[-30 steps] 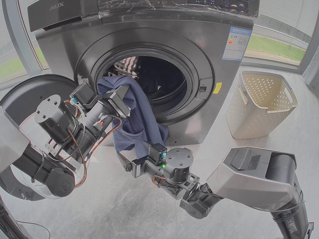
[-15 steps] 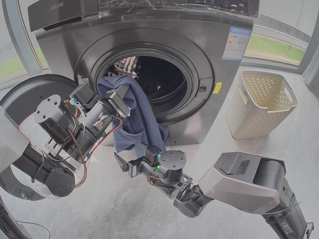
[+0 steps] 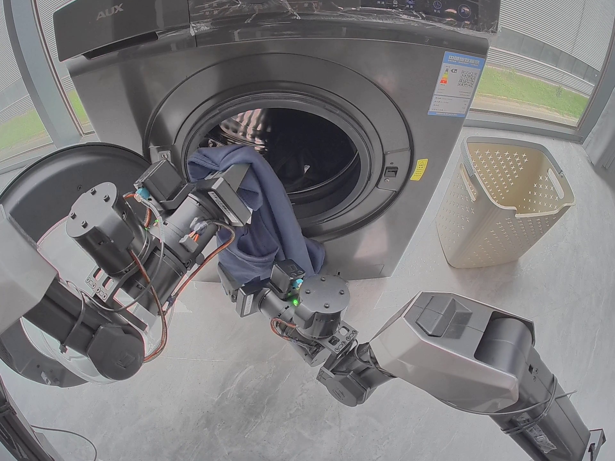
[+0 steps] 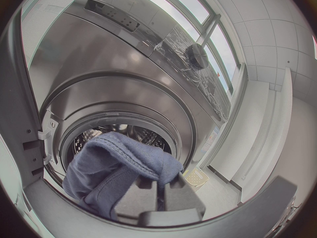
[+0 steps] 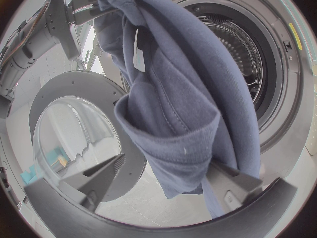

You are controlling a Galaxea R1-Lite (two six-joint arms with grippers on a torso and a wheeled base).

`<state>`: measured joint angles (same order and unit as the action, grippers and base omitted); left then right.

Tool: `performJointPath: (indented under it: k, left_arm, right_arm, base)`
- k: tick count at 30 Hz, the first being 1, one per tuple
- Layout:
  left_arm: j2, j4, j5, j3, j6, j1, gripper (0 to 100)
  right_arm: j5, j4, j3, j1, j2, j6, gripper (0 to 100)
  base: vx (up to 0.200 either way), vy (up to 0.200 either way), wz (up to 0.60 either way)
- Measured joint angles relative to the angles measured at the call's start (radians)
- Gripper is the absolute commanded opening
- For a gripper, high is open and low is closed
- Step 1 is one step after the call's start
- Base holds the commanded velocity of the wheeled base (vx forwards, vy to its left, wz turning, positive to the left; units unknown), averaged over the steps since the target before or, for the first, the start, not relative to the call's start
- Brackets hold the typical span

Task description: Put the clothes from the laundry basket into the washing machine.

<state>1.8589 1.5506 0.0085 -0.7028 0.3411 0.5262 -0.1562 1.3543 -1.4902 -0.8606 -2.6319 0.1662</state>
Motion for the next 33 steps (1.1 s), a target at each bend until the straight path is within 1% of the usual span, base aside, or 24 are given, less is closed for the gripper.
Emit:
performJointPath:
  k: [8, 11, 15, 19, 26, 28, 31, 33]
  left_arm:
    - [0.001, 0.000, 0.000, 0.000, 0.001, -0.004, 0]
    - [0.002, 0.000, 0.000, -0.001, 0.000, -0.008, 0]
    - [0.002, 0.000, -0.001, -0.001, 0.001, -0.011, 0]
    - [0.004, 0.000, -0.001, -0.001, 0.001, -0.020, 0]
    - [0.004, 0.000, -0.003, -0.004, 0.002, -0.044, 0]
    - [0.004, 0.000, -0.003, -0.003, 0.003, -0.051, 0]
    - [0.004, 0.000, -0.003, 0.004, 0.003, -0.059, 0]
    - [0.002, 0.000, -0.004, 0.013, 0.002, -0.063, 0]
  right_arm:
    - [-0.005, 0.029, 0.001, 0.000, 0.000, 0.000, 0]
    - [-0.006, 0.051, 0.037, 0.000, 0.019, -0.001, 0]
    - [-0.006, 0.068, 0.120, -0.003, 0.067, -0.002, 0]
    - [-0.006, 0.098, 0.261, -0.009, 0.146, -0.007, 0]
    - [-0.002, 0.137, 0.566, -0.008, 0.317, -0.026, 0]
    - [0.001, 0.150, 0.654, 0.011, 0.375, -0.031, 0]
    - [0.005, 0.170, 0.737, 0.054, 0.451, -0.037, 0]
    - [0.007, 0.178, 0.771, 0.085, 0.502, -0.038, 0]
  base:
    - [0.000, 0.000, 0.00]
    - [0.000, 0.000, 0.00]
    - [0.000, 0.000, 0.00]
    - [0.000, 0.000, 0.00]
    - [0.000, 0.000, 0.00]
    - [0.000, 0.000, 0.00]
    - [0.000, 0.000, 0.00]
    - [0.000, 0.000, 0.00]
